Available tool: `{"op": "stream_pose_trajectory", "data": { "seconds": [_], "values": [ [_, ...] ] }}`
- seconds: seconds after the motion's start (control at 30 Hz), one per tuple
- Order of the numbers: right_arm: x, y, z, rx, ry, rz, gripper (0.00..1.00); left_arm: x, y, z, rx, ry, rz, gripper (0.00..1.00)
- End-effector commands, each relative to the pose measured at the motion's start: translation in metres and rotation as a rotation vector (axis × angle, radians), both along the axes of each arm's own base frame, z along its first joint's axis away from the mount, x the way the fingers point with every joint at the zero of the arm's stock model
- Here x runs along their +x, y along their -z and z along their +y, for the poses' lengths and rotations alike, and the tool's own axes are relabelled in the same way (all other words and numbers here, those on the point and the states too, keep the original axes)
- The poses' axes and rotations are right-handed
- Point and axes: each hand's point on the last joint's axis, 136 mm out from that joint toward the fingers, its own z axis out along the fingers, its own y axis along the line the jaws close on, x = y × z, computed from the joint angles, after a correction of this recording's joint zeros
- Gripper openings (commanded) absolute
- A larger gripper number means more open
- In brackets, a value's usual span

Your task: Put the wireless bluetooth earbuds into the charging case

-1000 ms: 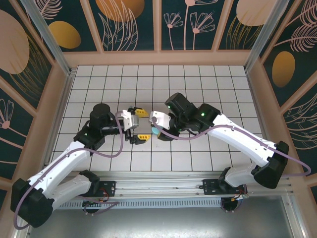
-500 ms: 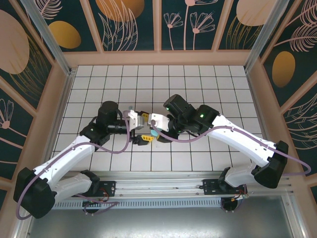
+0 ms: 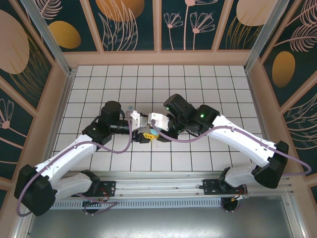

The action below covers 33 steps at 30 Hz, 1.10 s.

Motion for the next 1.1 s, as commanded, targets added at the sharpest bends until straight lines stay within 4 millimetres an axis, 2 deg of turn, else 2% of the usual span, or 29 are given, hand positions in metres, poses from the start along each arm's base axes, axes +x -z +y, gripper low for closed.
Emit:
{"op": "stream_pose_trajectory", "data": {
  "seconds": [0.0,0.07,0.17,0.23,0.4,0.57,0.67,0.77,0.83,0.93,1.07],
  "values": [
    [0.001,-0.026,0.008,0.089,-0.007,-0.06,0.22,0.002,-0.01,-0.003,-0.015,-0.001,-0.031,0.46],
    [0.005,-0.029,0.007,0.098,0.015,-0.082,0.27,0.003,-0.012,-0.002,-0.019,-0.02,-0.032,0.41],
    [0.021,-0.041,0.004,0.149,0.097,-0.165,0.48,0.008,-0.014,0.0,-0.037,-0.065,-0.021,0.37],
    [0.027,-0.056,-0.002,0.202,0.137,-0.23,0.55,0.012,-0.015,0.001,-0.054,-0.102,0.0,0.34],
    [0.035,-0.098,-0.022,0.361,0.265,-0.323,0.66,0.023,-0.014,0.004,-0.092,-0.197,0.045,0.29],
    [0.049,-0.128,-0.055,0.559,0.5,-0.274,0.75,0.036,-0.024,0.014,-0.173,-0.323,0.025,0.29],
    [0.067,-0.133,-0.079,0.677,0.713,-0.148,0.79,0.042,-0.035,0.021,-0.22,-0.384,-0.001,0.3],
    [0.077,-0.124,-0.086,0.759,0.837,0.109,0.79,0.048,-0.044,0.026,-0.242,-0.431,-0.035,0.3],
    [0.077,-0.116,-0.079,0.781,0.854,0.308,0.79,0.048,-0.05,0.027,-0.253,-0.436,-0.054,0.3],
    [0.073,-0.105,-0.058,0.761,0.823,0.517,0.78,0.045,-0.058,0.023,-0.263,-0.398,-0.063,0.31],
    [0.066,-0.095,-0.028,0.713,0.754,0.75,0.69,0.036,-0.068,0.016,-0.291,-0.323,-0.055,0.31]
  ]
}}
